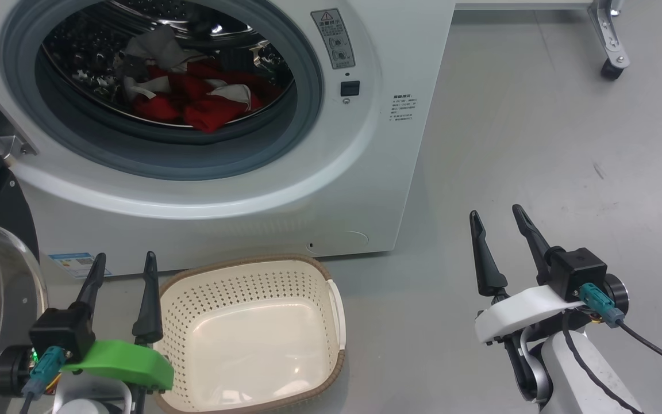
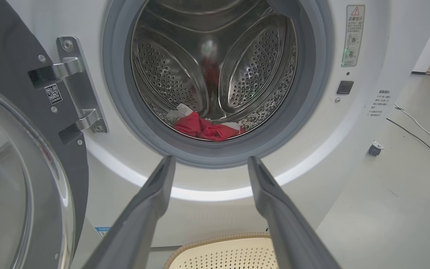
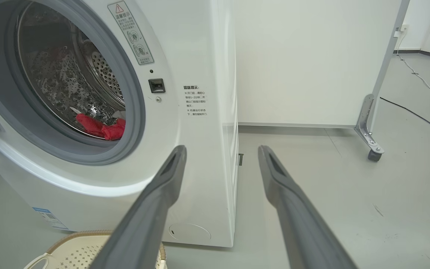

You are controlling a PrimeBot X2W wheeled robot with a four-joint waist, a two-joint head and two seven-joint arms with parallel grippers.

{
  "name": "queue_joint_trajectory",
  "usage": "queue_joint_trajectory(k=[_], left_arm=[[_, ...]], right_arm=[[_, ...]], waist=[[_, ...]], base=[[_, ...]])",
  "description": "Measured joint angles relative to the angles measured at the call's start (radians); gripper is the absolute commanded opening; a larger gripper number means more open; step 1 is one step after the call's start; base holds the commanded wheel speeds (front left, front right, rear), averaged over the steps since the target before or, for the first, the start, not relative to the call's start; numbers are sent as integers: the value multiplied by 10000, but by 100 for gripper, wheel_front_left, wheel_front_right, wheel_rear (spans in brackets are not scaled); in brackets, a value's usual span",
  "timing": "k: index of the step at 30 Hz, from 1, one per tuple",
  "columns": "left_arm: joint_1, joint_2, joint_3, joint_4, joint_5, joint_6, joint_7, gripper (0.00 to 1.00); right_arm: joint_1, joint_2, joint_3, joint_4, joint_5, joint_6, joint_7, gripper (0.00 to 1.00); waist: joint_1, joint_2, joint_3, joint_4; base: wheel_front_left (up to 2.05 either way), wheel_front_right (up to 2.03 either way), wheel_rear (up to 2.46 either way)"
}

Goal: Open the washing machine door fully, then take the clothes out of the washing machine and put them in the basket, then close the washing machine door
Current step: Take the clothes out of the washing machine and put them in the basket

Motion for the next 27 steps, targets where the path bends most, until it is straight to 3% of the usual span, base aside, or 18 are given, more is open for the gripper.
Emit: queue_joint_trajectory(k=[19,27], left_arm=[[-1372,4,-313,98,104,-31,382,100],[-2576,19,-337,792,-100,-384,961,100]], right_arm=[[-417,-2,100,-477,-130,-69,0,100],[-945,-10,364,-767,-190,-56,0,100]], waist=[[0,0,1265,-126],[0,0,2133,-280]], base=[[0,0,0],[0,0,0]])
